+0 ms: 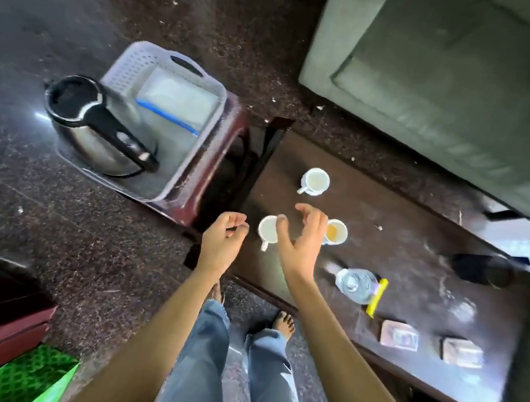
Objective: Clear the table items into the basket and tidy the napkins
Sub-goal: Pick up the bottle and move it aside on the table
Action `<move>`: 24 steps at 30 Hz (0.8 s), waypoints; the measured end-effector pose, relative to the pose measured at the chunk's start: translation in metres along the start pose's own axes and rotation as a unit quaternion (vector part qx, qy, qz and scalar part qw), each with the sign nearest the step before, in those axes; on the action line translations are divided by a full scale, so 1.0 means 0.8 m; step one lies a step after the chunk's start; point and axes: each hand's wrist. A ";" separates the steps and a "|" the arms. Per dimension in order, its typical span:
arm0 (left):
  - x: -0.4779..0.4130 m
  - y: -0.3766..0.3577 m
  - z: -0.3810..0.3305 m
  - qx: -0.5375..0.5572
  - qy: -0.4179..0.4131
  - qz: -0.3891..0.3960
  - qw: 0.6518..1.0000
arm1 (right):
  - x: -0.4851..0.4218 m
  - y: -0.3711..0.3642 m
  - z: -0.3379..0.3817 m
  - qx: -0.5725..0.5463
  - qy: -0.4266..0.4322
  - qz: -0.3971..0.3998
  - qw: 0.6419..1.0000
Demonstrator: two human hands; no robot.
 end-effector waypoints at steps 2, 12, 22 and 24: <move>0.019 -0.038 -0.001 -0.017 0.000 0.027 0.999 | 0.008 0.041 -0.034 0.030 -0.017 -0.018 0.999; 0.096 -0.188 0.010 -0.074 -0.003 0.146 0.986 | 0.025 0.172 -0.185 0.245 -0.125 -0.005 0.961; 0.101 -0.253 0.025 -0.125 0.004 0.158 0.979 | 0.014 0.188 -0.279 0.341 -0.143 0.232 0.899; 0.097 -0.259 0.025 -0.130 0.005 0.155 0.979 | 0.012 0.187 -0.283 0.344 -0.123 0.248 0.897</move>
Point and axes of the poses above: each hand's wrist, its own x-axis away from the middle knuckle, its own y-axis out of the back of the hand, z = x × y, and after that the axes turned 3 degrees about -z, right-handed
